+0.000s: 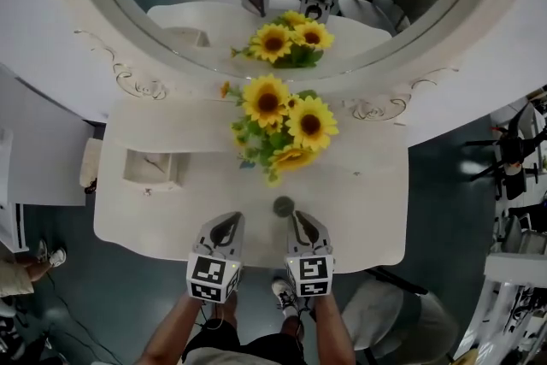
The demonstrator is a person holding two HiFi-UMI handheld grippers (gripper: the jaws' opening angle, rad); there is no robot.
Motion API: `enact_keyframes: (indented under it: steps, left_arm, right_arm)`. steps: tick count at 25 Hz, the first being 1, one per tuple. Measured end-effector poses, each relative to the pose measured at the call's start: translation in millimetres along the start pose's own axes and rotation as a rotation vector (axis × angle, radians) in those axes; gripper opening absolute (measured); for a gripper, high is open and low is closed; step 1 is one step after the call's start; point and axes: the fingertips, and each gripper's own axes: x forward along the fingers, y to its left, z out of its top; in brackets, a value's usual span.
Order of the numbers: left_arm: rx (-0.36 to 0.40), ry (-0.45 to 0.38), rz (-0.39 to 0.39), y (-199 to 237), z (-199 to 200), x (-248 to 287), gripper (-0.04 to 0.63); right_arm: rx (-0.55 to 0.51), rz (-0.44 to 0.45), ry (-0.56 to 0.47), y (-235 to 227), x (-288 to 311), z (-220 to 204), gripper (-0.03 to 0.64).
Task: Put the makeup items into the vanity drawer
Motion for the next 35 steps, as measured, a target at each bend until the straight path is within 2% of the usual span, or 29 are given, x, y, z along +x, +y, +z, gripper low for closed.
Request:
enact_keyframes:
  steps: [2, 6, 11, 17, 27, 30, 31, 35]
  left_arm:
    - [-0.005, 0.001, 0.003, 2, -1, 0, 0.000]
    - [-0.010, -0.001, 0.008, 8, -1, 0, 0.000]
    - [-0.015, 0.005, 0.011, 11, -5, 0, 0.000]
    - [-0.021, 0.007, 0.020, 16, -7, -2, 0.000]
    - [-0.022, 0.004, 0.022, 16, -7, -5, 0.000]
    - [-0.022, 0.001, 0.027, 17, -6, -7, 0.000]
    - [-0.023, 0.000, 0.029, 17, -7, -8, 0.000]
    - [-0.027, -0.004, 0.035, 19, -7, -11, 0.000]
  right_arm:
    - [-0.003, 0.020, 0.031, 3, 8, -5, 0.059]
    - [-0.001, 0.030, 0.075, 4, 25, -12, 0.176]
    - [-0.021, 0.028, 0.148, 3, 40, -23, 0.212]
    - [-0.034, 0.027, 0.193, 3, 47, -31, 0.212]
    - [-0.054, 0.032, 0.192, 7, 46, -30, 0.185]
    - [-0.088, -0.021, 0.173, 3, 44, -28, 0.133]
    - [-0.114, -0.049, 0.168, -1, 43, -27, 0.037]
    - [-0.153, -0.069, 0.166, -4, 43, -26, 0.034]
